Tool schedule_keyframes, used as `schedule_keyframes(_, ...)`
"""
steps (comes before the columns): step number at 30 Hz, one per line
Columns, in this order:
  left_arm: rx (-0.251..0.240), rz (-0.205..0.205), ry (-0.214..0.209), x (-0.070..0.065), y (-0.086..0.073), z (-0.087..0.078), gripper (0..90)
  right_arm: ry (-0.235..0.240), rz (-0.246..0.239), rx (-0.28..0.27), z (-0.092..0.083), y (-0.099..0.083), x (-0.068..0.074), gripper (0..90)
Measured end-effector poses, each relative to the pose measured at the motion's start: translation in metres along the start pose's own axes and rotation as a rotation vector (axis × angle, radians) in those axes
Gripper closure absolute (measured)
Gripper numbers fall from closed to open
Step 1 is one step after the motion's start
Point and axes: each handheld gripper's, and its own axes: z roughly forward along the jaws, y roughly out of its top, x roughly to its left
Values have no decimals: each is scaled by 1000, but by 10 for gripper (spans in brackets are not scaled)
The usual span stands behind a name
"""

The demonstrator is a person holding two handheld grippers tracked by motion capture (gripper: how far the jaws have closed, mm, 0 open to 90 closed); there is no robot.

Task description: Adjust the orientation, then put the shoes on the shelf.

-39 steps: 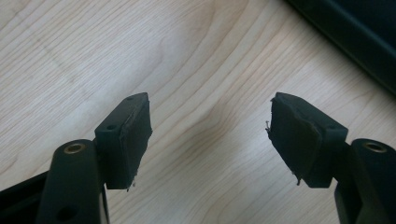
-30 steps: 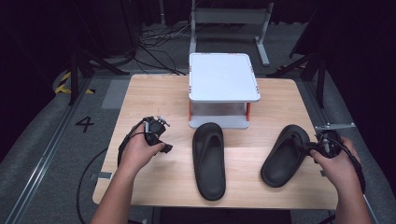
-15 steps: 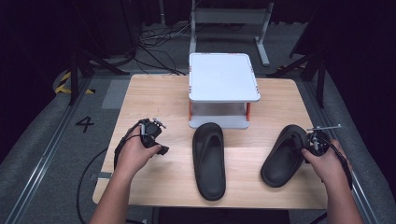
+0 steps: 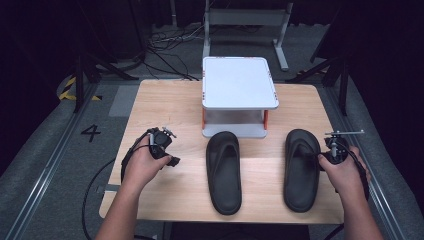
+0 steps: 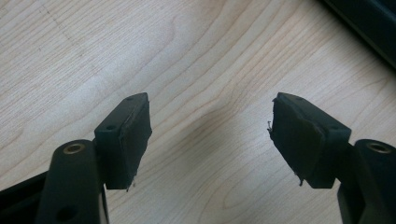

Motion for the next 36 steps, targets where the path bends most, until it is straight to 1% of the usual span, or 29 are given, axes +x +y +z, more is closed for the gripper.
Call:
schedule_keyframes(2, 0, -2, 1, 0, 0, 0, 294, 27, -15, -29, -2, 1, 8, 695)
schedule_keyframes(4, -1, 4, 5, 0, -1, -1, 294, 41, -41, -44, -3, 2, 16, 695)
schedule_keyframes(5, -2, -1, 5, 0, -1, -1, 295, 49, -55, -43, -3, 3, 21, 695)
schedule_keyframes(6, -1, 3, 8, 0, -2, -2, 295, 60, -67, -42, -2, 3, 25, 695)
schedule_keyframes(9, -5, 2, 10, 0, -7, -4, 296, 98, -91, -27, 2, 6, 38, 695)
schedule_keyframes(11, -12, -9, 13, -1, -11, -7, 295, 119, -110, -19, 7, 7, 46, 695)
schedule_keyframes(13, -16, -6, 14, 0, -15, -9, 296, 132, -126, -14, 12, 8, 53, 694)
schedule_keyframes(15, -20, -13, 22, 0, -19, -11, 296, 147, -150, -7, 18, 10, 63, 694)
schedule_keyframes(17, -20, -19, 21, 0, -22, -11, 296, 163, -157, 1, 23, 11, 69, 694)
schedule_keyframes(18, -20, -19, 21, 0, -22, -11, 295, 163, -157, 1, 23, 11, 69, 694)
schedule_keyframes(20, -14, -26, 25, 0, -26, -12, 295, 191, -156, 12, 31, 13, 79, 693)
schedule_keyframes(22, -11, -31, 26, 0, -28, -12, 295, 203, -152, 16, 38, 15, 88, 693)
schedule_keyframes(25, -5, -41, 27, 1, -33, -12, 295, 200, -153, 30, 48, 16, 98, 693)
schedule_keyframes(26, -5, -41, 27, 1, -33, -12, 295, 200, -153, 30, 48, 16, 98, 693)
schedule_keyframes(28, -10, -39, 25, 1, -34, -12, 295, 199, -147, 59, 55, 15, 102, 693)
schedule_keyframes(30, -12, -39, 26, 2, -35, -13, 295, 208, -151, 81, 59, 13, 104, 692)
schedule_keyframes(34, -8, -38, 27, 1, -33, -12, 295, 201, -131, 78, 62, 11, 106, 687)
schedule_keyframes(36, -7, -38, 24, 1, -32, -11, 294, 194, -134, 68, 62, 9, 107, 671)
